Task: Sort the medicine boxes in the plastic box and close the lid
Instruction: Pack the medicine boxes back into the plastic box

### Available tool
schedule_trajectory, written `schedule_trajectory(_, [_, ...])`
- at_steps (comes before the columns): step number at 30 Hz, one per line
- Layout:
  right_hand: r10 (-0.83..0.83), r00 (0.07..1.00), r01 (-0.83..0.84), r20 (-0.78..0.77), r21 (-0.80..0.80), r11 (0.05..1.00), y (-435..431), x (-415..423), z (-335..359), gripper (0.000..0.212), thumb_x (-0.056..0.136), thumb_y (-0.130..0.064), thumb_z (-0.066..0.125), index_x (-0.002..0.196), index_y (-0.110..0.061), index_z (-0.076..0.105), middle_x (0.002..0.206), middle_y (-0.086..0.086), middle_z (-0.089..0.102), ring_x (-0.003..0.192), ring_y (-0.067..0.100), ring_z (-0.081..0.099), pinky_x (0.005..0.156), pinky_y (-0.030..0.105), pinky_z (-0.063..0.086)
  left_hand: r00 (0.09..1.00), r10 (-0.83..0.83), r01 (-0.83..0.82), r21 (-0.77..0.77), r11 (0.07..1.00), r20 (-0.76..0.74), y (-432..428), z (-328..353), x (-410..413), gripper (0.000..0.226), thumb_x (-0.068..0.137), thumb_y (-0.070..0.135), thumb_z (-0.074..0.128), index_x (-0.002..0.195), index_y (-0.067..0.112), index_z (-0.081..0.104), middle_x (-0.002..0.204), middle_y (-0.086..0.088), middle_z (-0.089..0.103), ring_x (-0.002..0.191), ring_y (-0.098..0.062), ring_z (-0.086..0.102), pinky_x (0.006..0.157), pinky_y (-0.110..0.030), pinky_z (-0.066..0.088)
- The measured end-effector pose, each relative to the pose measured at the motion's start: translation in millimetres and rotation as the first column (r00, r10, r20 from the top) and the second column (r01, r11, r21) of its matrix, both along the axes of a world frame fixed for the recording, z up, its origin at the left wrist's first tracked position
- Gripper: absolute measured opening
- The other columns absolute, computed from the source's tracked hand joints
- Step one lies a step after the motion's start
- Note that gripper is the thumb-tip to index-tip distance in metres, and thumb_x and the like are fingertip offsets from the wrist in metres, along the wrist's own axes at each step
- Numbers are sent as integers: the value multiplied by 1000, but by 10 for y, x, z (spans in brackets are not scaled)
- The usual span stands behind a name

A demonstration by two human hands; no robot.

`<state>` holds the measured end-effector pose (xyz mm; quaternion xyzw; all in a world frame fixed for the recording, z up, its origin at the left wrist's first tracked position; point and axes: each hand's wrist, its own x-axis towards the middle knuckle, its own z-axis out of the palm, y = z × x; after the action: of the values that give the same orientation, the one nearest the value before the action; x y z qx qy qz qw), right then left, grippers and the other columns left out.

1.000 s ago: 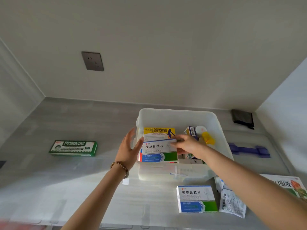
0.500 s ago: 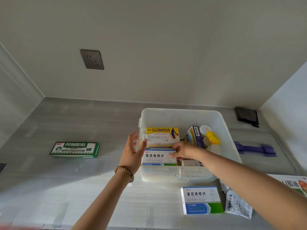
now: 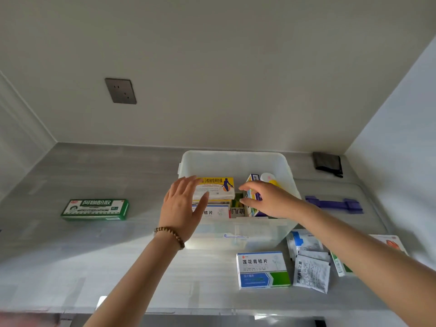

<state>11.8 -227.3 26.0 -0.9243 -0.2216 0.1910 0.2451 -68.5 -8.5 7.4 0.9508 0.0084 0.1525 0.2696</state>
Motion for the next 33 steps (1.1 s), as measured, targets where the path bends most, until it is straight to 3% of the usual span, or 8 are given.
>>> schedule_trajectory(3, [124, 969, -103, 214, -110, 989, -380, -331, 159, 49, 90, -41, 54, 135, -24, 43, 141, -8, 44, 126, 9, 42, 99, 24, 36, 997, -67, 65, 59, 996, 44, -275, 78, -191, 39, 90, 41, 44, 123, 21, 53, 129, 2, 54, 127, -19, 40, 105, -32, 31])
schedule_trajectory(7, [231, 912, -176, 338, -187, 966, -864, -751, 97, 57, 92, -45, 47, 144, -27, 30, 153, -11, 23, 139, 7, 24, 113, 25, 21, 992, -96, 91, 64, 994, 80, -600, 6, -498, 36, 89, 40, 45, 118, 23, 56, 125, 2, 56, 125, -21, 45, 102, -36, 37])
schedule_trajectory(13, [231, 936, -174, 264, -221, 960, -1305, -1206, -414, 57, 94, -47, 42, 146, -29, 25, 154, -13, 17, 139, 7, 23, 114, 26, 19, 990, -139, 139, 152, 979, -14, -945, -494, -863, 32, 88, 40, 49, 114, 23, 59, 123, 1, 59, 121, -22, 49, 103, -35, 36])
schedule_trajectory(15, [239, 946, -176, 218, -271, 946, -1345, -1270, -655, 58, 94, -48, 40, 146, -27, 24, 155, -11, 17, 140, 9, 23, 114, 27, 19, 982, -149, 167, 167, 972, -116, -1029, -724, -932, 38, 90, 44, 43, 119, 24, 55, 127, 3, 55, 124, -19, 45, 105, -32, 33])
schedule_trajectory(19, [51, 999, -46, 18, -182, 982, -1305, -1277, -1105, 61, 93, -45, 45, 146, -20, 27, 153, -6, 26, 138, 11, 29, 111, 30, 30, 926, -66, 128, 145, 981, -371, -1108, -1199, -966, 50, 92, 48, 33, 136, 25, 36, 142, 6, 39, 133, -13, 30, 110, -27, 23])
schedule_trajectory(26, [-210, 970, 199, -121, -92, 976, -1157, -1238, -1617, 61, 93, -42, 47, 146, -18, 26, 146, 2, 41, 127, 21, 45, 102, 34, 40, 834, 14, 47, 97, 994, -552, -1198, -1596, -910, 55, 93, 48, 30, 141, 20, 29, 145, 5, 37, 134, -13, 28, 110, -30, 27])
schedule_trajectory(30, [-362, 913, 378, -188, 61, 924, -1073, -1273, -1755, 56, 93, -29, 53, 144, -23, 29, 133, 3, 55, 115, 22, 55, 93, 35, 46, 772, -1, -66, -81, 995, -636, -1279, -1696, -897, 50, 95, 42, 32, 140, 20, 31, 139, -2, 46, 129, -18, 37, 103, -35, 38])
schedule_trajectory(33, [-445, 868, 485, -222, 182, 855, -1029, -1305, -1821, 54, 91, -18, 56, 141, -22, 34, 128, 4, 59, 110, 21, 58, 90, 33, 49, 796, -41, -124, -228, 966, -604, -1406, -1733, -907, 39, 95, 32, 37, 132, 19, 38, 129, -5, 53, 117, -17, 48, 96, -32, 45])
